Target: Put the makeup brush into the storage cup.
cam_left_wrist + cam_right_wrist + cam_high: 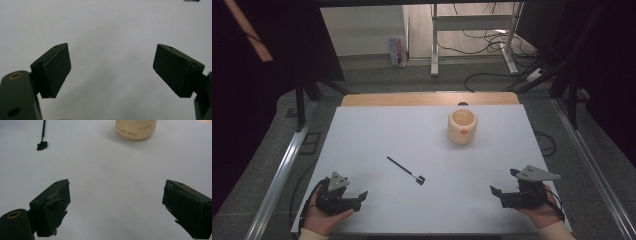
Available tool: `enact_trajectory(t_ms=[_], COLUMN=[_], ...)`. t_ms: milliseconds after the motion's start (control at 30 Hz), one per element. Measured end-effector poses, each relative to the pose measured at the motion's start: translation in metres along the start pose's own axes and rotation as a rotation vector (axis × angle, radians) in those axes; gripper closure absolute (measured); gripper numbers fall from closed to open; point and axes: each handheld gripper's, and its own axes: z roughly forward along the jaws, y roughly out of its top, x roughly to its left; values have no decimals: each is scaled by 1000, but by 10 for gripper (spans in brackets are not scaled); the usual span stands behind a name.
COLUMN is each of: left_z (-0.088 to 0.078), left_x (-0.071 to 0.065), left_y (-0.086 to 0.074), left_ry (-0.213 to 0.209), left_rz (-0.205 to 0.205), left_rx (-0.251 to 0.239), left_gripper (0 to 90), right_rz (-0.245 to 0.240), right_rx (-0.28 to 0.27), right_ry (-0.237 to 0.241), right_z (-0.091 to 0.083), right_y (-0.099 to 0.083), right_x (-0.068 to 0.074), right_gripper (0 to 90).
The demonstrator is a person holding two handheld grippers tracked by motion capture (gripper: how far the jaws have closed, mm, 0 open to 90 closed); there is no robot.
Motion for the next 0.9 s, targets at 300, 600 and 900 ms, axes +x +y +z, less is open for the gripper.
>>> enact_trajectory(t_ms=[300, 600, 900], left_z=[0, -4, -4], left_x=[-1, -5, -4], left_y=[-2, -5, -6], left_ry=[2, 4, 6], left_rz=[16, 26, 21], left_rx=[5, 1, 4], left_gripper=[153, 153, 154], right_rz=[1, 2, 10], right_rx=[15, 15, 21], right_ry=[5, 3, 2], right_z=[2, 4, 6], right_y=[1, 4, 4], right_x=[0, 1, -1], right_gripper=[76, 79, 83])
